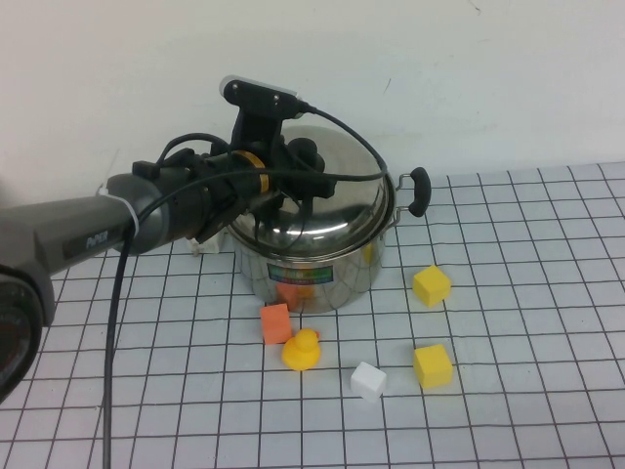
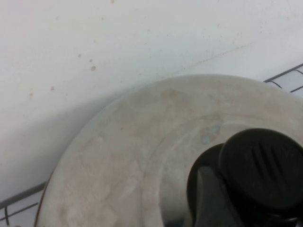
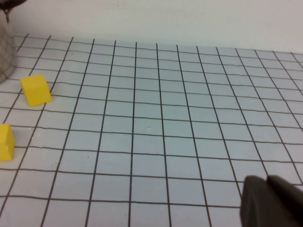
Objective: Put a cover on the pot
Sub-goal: Place the pot lid on the pot
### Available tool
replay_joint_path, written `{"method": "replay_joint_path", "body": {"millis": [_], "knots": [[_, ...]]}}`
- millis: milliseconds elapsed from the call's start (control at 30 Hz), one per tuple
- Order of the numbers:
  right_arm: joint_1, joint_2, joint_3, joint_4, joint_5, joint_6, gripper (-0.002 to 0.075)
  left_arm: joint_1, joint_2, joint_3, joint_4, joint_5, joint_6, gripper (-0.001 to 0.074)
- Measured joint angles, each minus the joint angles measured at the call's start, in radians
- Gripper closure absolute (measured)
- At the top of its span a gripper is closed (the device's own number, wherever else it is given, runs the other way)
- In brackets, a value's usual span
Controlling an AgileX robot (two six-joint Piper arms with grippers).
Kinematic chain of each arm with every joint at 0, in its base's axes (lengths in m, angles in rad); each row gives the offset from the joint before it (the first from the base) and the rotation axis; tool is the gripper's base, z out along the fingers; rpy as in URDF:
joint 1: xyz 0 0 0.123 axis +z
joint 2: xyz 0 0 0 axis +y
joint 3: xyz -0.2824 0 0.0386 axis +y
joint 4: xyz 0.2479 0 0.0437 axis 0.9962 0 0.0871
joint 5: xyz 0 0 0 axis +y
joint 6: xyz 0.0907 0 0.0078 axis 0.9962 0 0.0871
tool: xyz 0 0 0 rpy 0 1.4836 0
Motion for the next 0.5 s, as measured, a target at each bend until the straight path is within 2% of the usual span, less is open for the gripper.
{"method": "replay_joint_path", "body": {"millis": [300,500], "knots": [[0.000,0.000,0.000,0.000,0.000,0.000,0.0717,0.000,0.002,0.000,0.000,0.004,-0.082,0.0408],[0.000,0.000,0.000,-0.002,0.000,0.000,0.0717,0.000,0.019,0.000,0.074,-0.010,-0.097,0.0408]]}}
